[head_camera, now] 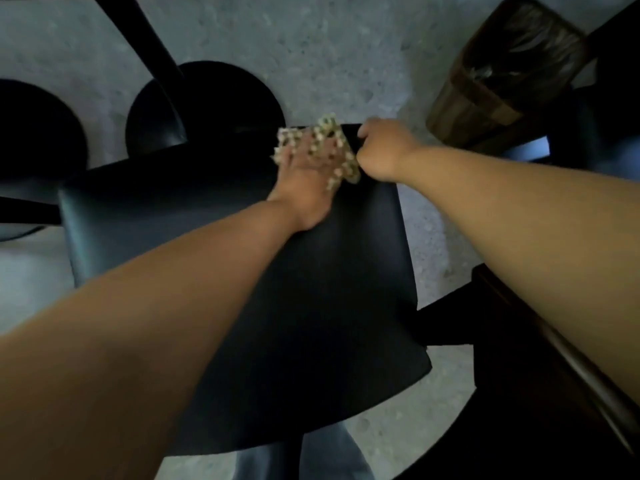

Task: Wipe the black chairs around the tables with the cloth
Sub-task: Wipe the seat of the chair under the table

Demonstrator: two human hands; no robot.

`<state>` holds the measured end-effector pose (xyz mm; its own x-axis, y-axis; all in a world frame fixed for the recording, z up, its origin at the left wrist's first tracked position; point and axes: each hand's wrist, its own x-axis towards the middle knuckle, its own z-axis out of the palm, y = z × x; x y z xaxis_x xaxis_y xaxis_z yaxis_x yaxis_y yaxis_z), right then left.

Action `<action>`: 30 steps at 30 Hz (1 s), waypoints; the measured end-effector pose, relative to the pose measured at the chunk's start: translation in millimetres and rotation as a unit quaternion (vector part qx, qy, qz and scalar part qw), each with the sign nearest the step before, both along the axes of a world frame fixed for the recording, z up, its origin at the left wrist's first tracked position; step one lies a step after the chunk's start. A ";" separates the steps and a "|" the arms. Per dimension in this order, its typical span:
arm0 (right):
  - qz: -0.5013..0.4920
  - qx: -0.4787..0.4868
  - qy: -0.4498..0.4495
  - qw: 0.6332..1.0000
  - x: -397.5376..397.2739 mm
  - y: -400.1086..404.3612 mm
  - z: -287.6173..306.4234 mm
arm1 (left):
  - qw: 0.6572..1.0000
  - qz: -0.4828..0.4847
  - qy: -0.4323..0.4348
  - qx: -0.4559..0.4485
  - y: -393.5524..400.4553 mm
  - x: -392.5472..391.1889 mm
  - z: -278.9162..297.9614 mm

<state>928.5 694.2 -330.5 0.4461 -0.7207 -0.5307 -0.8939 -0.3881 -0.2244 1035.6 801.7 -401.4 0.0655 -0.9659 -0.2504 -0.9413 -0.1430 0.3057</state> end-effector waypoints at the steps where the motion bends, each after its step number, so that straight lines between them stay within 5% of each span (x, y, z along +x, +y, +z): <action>1: -0.014 -0.005 0.002 1.000 -1.8 -2.3 1.0 | 1.000 -0.021 0.011 -0.008 6.5 -14.7 1.0; 8: 0.053 0.032 0.090 0.994 -23.9 4.4 17.3 | 0.977 -0.204 -0.049 0.034 85.4 -32.9 -0.1; 14: 0.169 0.091 0.225 0.955 -12.0 38.9 24.4 | 0.959 -0.269 -0.031 0.082 152.9 -56.6 4.0; 20: 0.185 0.096 0.284 0.936 -4.6 64.7 27.0 | 0.946 -0.300 -0.009 0.121 207.7 -82.7 10.5; 30: 0.115 0.147 0.161 0.969 -60.3 174.8 9.5 | 0.889 -0.409 0.061 0.197 247.3 -70.1 28.4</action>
